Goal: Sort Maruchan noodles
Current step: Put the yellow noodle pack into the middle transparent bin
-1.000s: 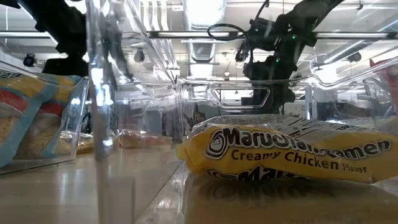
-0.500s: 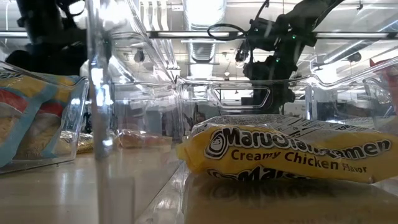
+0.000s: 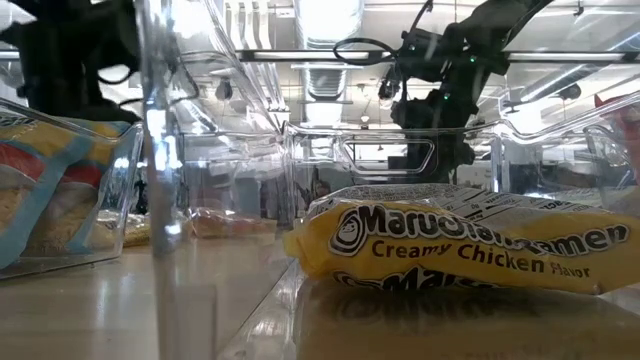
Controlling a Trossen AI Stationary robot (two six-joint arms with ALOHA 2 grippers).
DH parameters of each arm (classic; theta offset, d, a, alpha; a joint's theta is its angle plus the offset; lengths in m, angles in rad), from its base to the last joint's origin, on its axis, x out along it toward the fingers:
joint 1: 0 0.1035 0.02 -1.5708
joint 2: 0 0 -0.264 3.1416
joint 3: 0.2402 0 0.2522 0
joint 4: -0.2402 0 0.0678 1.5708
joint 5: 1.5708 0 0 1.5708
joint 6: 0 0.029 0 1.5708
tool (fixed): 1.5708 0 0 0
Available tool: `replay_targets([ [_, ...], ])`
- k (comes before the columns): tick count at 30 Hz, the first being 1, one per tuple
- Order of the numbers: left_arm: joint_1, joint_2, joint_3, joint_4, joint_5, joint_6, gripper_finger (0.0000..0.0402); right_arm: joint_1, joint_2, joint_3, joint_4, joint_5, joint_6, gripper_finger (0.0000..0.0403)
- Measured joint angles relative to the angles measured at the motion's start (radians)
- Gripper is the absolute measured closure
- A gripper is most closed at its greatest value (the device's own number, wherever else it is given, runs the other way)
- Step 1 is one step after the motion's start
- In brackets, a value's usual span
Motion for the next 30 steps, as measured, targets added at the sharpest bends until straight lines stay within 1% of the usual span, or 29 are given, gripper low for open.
replay_targets([
  [7,0.102,0.019,-0.032,0.193,0.040,0.155,0.0223,0.000,0.000,0.000,0.000,0.000,0.000,0.0200],
  [9,0.140,0.035,-0.039,0.266,0.070,0.202,0.0223,0.000,0.000,0.000,0.000,0.000,0.000,0.0200],
  [13,0.214,0.089,-0.055,0.433,0.162,0.280,0.0223,0.000,0.000,0.000,0.000,0.000,0.000,0.0200],
  [17,0.259,0.174,-0.036,0.557,0.208,0.339,0.0223,0.000,0.000,0.000,0.000,0.000,0.000,0.0200],
  [20,0.272,0.251,0.021,0.579,0.218,0.402,0.0223,0.000,0.000,0.000,0.000,0.000,0.000,0.0200],
  [25,0.283,0.361,0.121,0.560,0.221,0.516,0.0223,0.000,0.000,0.000,0.000,0.000,0.000,0.0200],
  [27,0.293,0.375,0.134,0.552,0.227,0.532,0.0220,0.000,0.000,0.000,0.000,0.000,0.000,0.0200],
  [30,0.309,0.347,0.131,0.536,0.227,0.536,0.0214,0.000,0.000,0.000,0.000,0.000,0.000,0.0200],
])
